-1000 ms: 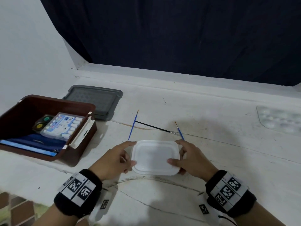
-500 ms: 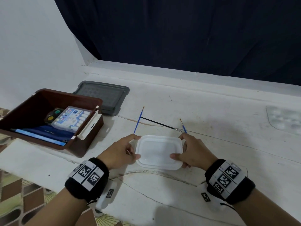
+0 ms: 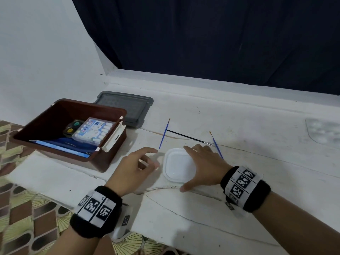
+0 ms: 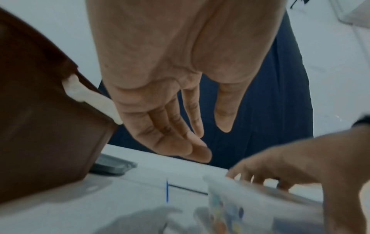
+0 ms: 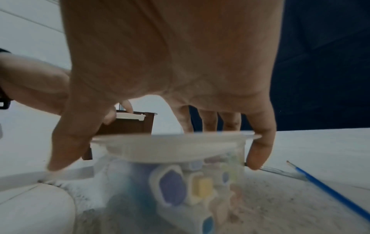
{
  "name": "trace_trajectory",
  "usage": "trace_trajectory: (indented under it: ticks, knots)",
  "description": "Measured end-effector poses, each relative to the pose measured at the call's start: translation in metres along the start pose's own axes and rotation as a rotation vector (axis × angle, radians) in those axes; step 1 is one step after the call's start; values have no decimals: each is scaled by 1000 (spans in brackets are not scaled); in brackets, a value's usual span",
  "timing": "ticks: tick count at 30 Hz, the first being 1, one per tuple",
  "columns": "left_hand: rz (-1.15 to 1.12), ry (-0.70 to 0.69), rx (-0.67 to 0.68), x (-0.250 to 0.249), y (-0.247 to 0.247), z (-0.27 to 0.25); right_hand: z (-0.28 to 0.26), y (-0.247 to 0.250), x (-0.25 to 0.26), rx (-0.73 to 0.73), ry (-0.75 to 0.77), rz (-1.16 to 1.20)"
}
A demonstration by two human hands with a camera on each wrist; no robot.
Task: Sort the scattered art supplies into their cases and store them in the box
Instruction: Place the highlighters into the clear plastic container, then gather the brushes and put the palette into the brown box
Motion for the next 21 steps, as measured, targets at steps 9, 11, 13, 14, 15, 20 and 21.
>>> trace_trajectory:
  ticks: [9, 11, 13, 14, 15, 20, 21]
  knots:
    - [-129, -279, -230, -31, 124, -19, 12, 35, 46, -387, -108, 298]
    - [-95, -333, -291, -22, 158, -15, 20, 54, 72, -490, -80, 343]
    - [-66, -338, -334, -3, 192, -7, 29, 73, 105, -545, -37, 328]
    - [-46, -330, -354, 8, 209, -3, 35, 81, 122, -554, -18, 300]
    - [-24, -323, -377, 19, 224, 1, 41, 89, 139, -556, 1, 270]
    - [165, -325, -437, 78, 289, 23, 85, 121, 210, -519, 116, 111]
    - [196, -325, -425, 91, 300, 28, 97, 126, 222, -512, 141, 58]
Point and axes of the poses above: each hand's wrist, its own z-axis towards the middle knuckle, its own y-axis out of the back of the hand, x = y × z, the point moved 3 cm from there along z, towards the middle knuckle, and after that the axes turned 6 degrees about -z, right-handed, at the moved point
